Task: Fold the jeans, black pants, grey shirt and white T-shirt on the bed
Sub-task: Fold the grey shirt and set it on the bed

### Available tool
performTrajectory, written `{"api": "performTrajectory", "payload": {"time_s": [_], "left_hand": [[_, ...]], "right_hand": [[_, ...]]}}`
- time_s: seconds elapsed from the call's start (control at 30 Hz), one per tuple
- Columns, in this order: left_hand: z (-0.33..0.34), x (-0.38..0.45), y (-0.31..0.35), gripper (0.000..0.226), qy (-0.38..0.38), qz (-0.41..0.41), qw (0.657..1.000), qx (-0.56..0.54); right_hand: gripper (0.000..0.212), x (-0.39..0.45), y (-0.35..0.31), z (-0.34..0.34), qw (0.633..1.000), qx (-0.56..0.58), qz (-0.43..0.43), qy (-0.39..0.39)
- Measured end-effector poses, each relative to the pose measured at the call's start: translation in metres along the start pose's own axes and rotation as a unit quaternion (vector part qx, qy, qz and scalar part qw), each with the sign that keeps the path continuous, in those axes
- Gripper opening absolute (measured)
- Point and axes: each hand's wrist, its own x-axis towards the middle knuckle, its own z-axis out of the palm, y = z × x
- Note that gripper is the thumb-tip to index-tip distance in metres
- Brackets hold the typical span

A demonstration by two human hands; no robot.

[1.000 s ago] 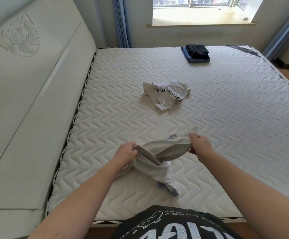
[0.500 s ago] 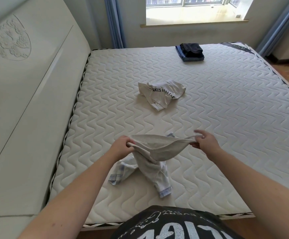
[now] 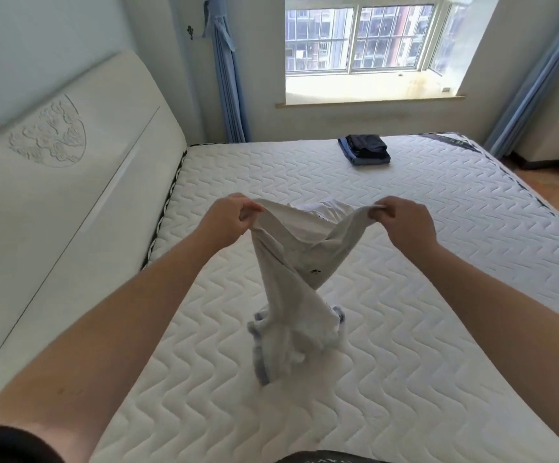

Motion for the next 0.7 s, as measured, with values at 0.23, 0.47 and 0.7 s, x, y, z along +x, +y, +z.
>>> {"api": "performTrajectory", "payload": {"time_s": [0.23,0.47,0.7], "left_hand": [[-0.065,0.022,0.006,0.043,0.116,0.015,0.992,0.049],[-0.033,-0.003,-0.034,0.023,-0.034,-0.057,0.986,0.155],[0.081,-0.087,-0.082,0.042,-0.164,-0.146,0.969,0.108]], "right_hand": [[0.018,0.043,-0.020,-0.048,0.994,0.028,-0.013,0.108],[0.023,0.004,0.016,-0.034,0.992,0.102,0.073,0.009],[0.026,-0.098,0.082,0.048,0.900,0.314,0.295,-0.061]]}}
